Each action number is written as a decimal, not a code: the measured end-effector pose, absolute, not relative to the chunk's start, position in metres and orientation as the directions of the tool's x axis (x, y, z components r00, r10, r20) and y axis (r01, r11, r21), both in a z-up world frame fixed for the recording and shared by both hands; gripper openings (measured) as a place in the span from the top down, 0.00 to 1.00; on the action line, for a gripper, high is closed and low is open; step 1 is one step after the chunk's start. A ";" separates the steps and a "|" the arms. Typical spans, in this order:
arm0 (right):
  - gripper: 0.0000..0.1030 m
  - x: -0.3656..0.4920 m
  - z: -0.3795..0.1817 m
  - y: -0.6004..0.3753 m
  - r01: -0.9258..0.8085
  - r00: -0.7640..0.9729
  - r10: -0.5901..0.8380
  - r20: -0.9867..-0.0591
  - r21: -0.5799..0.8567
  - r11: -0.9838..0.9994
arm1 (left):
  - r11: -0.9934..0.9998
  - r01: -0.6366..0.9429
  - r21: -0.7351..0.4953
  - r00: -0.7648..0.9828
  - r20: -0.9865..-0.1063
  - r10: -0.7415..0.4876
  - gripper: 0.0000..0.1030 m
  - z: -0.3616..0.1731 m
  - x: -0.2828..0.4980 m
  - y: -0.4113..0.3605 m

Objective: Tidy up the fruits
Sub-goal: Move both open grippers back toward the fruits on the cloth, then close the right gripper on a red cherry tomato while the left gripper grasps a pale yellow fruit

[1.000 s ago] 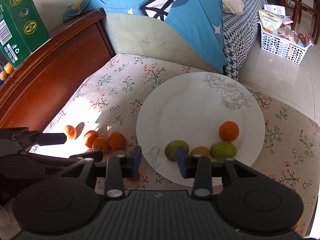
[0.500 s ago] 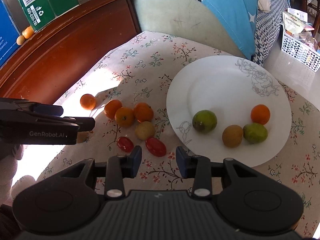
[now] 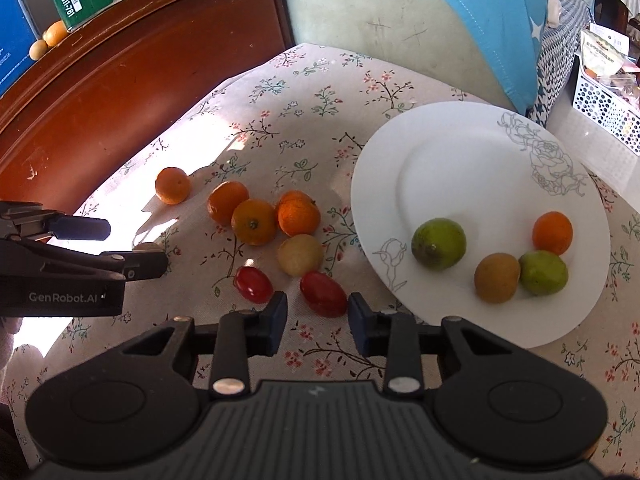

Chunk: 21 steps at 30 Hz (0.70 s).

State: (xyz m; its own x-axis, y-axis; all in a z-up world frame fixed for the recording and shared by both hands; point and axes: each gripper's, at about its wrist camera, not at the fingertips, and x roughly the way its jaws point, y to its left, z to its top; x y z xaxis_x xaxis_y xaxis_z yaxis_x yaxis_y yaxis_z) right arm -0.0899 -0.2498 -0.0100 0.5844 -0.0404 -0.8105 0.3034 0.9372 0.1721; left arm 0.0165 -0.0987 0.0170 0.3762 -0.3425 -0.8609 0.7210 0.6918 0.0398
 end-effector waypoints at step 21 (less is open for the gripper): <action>0.79 -0.089 -0.007 -0.250 0.291 0.602 -0.023 -0.798 0.192 0.937 | 0.681 0.732 -0.006 0.353 -0.852 -0.387 0.76 0.004 0.012 -0.100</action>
State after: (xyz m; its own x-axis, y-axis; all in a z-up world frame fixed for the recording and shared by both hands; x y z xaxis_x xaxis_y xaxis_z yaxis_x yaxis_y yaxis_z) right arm -0.0885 -0.2505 -0.0070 0.6020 -0.0232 -0.7982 0.2908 0.9373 0.1920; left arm 0.0117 -0.0996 0.0037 0.3527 -0.3871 -0.8519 0.7322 0.6810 -0.0063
